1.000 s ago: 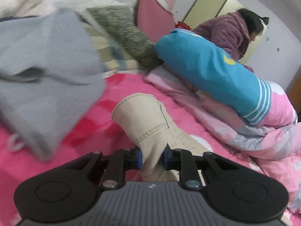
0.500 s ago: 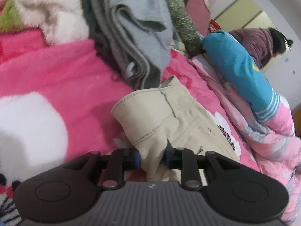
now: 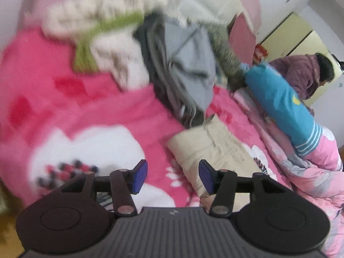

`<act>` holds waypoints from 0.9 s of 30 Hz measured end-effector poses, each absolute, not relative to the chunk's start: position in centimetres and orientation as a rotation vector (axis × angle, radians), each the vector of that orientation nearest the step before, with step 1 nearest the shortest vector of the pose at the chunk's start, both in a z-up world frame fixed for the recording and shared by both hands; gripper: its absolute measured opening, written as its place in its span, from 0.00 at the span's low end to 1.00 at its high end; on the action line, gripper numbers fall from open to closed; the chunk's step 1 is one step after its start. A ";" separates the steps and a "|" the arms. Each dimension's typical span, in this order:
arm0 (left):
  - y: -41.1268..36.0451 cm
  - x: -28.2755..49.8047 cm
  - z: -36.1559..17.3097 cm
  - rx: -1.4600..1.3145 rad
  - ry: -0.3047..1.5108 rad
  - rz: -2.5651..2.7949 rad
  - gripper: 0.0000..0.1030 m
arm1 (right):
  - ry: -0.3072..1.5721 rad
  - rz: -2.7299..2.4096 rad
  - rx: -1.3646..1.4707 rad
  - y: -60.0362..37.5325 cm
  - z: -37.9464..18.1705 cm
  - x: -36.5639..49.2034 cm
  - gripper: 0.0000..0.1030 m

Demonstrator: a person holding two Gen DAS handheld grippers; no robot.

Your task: Fold clothes

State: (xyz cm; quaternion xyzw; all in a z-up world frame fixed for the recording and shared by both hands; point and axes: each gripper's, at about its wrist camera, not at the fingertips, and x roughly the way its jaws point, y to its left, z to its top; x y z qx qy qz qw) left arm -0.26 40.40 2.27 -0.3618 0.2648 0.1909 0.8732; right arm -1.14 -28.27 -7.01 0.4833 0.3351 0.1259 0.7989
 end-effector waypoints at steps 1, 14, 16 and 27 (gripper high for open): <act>39.9 -1.2 3.4 -0.728 0.532 0.399 0.58 | 0.699 0.293 0.989 -28.1 -6.3 -1.7 0.76; 29.5 0.5 9.8 -0.455 0.279 0.295 0.85 | 0.467 0.382 0.371 -22.0 3.2 -5.2 0.99; 28.7 1.9 8.5 -0.442 0.247 0.312 0.85 | 0.398 0.387 0.251 -20.2 4.7 -5.0 0.99; 34.8 7.0 0.8 -0.478 0.270 0.433 0.48 | 0.276 0.734 -0.252 -3.3 9.0 9.0 0.99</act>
